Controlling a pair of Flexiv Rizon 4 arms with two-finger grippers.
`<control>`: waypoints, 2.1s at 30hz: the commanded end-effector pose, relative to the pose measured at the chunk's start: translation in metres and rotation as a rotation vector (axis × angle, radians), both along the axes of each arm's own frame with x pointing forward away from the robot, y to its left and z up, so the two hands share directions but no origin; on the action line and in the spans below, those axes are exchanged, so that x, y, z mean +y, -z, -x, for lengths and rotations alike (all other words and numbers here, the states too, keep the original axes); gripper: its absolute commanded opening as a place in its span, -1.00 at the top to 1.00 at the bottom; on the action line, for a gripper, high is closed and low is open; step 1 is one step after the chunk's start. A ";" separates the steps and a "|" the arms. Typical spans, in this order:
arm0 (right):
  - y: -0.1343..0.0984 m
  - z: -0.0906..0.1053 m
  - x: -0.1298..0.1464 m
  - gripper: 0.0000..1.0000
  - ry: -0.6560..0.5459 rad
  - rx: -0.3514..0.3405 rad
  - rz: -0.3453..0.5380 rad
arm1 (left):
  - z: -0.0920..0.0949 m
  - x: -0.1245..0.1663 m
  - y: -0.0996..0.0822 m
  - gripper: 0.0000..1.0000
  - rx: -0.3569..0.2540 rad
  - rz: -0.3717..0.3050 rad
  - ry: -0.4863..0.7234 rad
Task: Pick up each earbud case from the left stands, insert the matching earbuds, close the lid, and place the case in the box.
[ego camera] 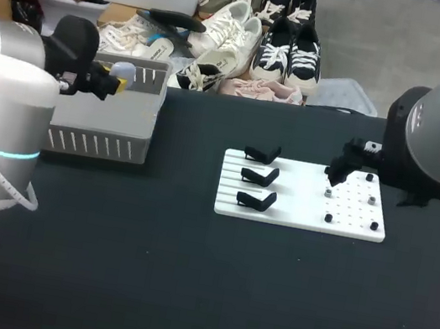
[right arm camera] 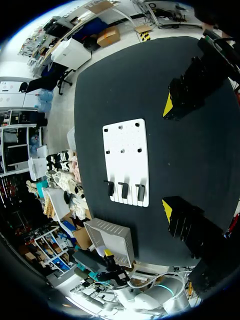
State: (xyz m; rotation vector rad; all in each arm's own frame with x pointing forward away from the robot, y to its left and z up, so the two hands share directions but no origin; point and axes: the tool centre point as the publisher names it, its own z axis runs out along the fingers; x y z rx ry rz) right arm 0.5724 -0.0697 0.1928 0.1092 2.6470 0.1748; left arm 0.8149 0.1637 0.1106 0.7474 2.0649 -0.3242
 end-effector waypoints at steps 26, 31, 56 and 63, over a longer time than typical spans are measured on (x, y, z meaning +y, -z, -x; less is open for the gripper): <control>0.001 0.002 -0.001 -1.00 0.003 -0.008 -0.002 | 0.001 0.008 0.031 0.04 0.188 -0.017 0.027; 0.001 0.002 -0.001 -1.00 0.003 -0.008 -0.002 | 0.007 0.002 0.025 -0.40 0.151 -0.012 0.058; 0.001 0.002 -0.001 -1.00 0.003 -0.008 -0.002 | 0.109 -0.106 -0.034 -1.00 -0.075 0.059 0.463; 0.001 0.002 -0.001 -1.00 0.003 -0.008 -0.002 | 0.131 -0.132 -0.031 -1.00 -0.075 0.123 0.504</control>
